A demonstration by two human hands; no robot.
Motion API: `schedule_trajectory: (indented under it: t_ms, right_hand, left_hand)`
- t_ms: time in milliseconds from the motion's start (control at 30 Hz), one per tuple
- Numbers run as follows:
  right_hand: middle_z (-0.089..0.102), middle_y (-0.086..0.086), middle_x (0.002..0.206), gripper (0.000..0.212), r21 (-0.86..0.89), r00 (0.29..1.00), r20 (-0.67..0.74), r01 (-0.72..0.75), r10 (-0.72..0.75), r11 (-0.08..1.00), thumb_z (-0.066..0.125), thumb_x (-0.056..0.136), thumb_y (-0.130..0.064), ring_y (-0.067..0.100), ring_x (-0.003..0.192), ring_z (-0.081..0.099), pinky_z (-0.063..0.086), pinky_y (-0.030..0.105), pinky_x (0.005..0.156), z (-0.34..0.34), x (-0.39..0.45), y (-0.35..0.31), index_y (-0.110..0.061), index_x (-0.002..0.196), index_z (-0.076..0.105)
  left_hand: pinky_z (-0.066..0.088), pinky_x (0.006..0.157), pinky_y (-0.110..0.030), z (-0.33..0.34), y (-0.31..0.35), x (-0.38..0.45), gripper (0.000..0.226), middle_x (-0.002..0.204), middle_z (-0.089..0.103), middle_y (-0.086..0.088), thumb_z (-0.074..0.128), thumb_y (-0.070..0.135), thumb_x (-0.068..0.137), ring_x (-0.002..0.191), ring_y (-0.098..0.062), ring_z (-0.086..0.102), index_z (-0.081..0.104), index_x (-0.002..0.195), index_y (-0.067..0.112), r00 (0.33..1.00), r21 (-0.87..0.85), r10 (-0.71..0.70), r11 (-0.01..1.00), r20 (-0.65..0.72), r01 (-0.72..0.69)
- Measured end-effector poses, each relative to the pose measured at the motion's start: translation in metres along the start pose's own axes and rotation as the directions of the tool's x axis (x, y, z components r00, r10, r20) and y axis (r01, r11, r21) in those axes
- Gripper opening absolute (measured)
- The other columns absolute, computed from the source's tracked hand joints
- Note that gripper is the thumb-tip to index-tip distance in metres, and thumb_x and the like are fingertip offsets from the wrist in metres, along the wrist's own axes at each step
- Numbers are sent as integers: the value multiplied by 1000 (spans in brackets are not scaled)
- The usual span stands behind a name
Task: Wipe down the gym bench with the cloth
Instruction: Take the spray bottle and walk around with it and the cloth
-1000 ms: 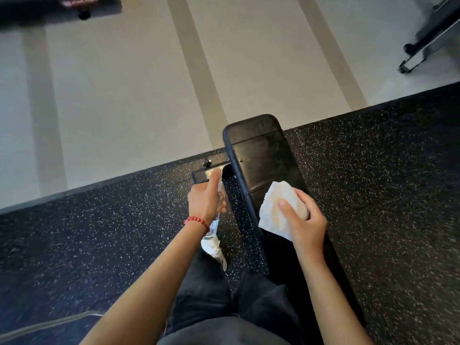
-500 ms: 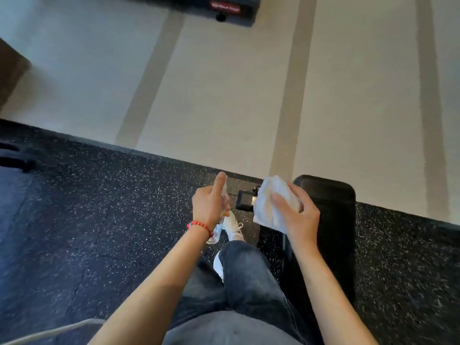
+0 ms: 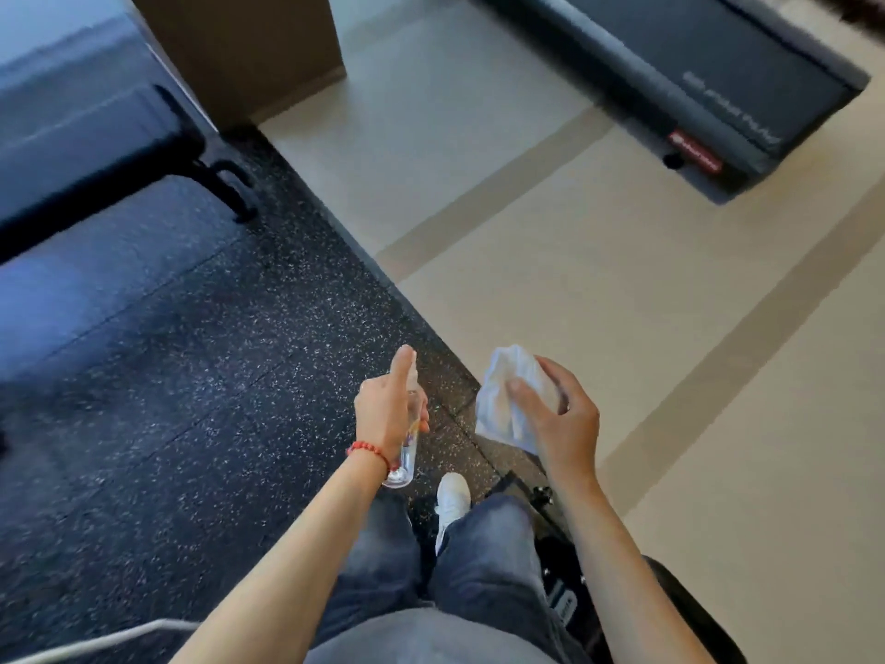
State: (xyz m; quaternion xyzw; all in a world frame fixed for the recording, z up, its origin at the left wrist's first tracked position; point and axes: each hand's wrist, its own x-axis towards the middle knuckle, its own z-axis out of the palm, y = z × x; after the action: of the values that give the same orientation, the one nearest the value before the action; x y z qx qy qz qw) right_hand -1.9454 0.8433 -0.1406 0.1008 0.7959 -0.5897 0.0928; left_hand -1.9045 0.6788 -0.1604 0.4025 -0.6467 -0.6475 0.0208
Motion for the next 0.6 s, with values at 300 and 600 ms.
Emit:
schedule_trajectory:
  t_ms: [300,600]
  right_hand:
    - [64,-8,99,32,-87,944,325,93,-60,992,77,73,-14,11,91,59,48,30,86,134,58,-48,-32,95,62]
    - [66,-14,100,30,-122,867,485,193,-111,974,77,73,-17,8,97,60,46,30,93,319,105,-122,-34,94,63]
  left_hand:
    - [43,63,-31,-87,24,81,74,36,44,-5,41,59,85,40,-21,49,37,25,17,961,-154,-52,988,-273,9]
    - [47,58,-31,-213,73,209,74,42,45,-12,42,61,83,40,-20,50,46,40,1,920,-248,-85,969,-382,-14]
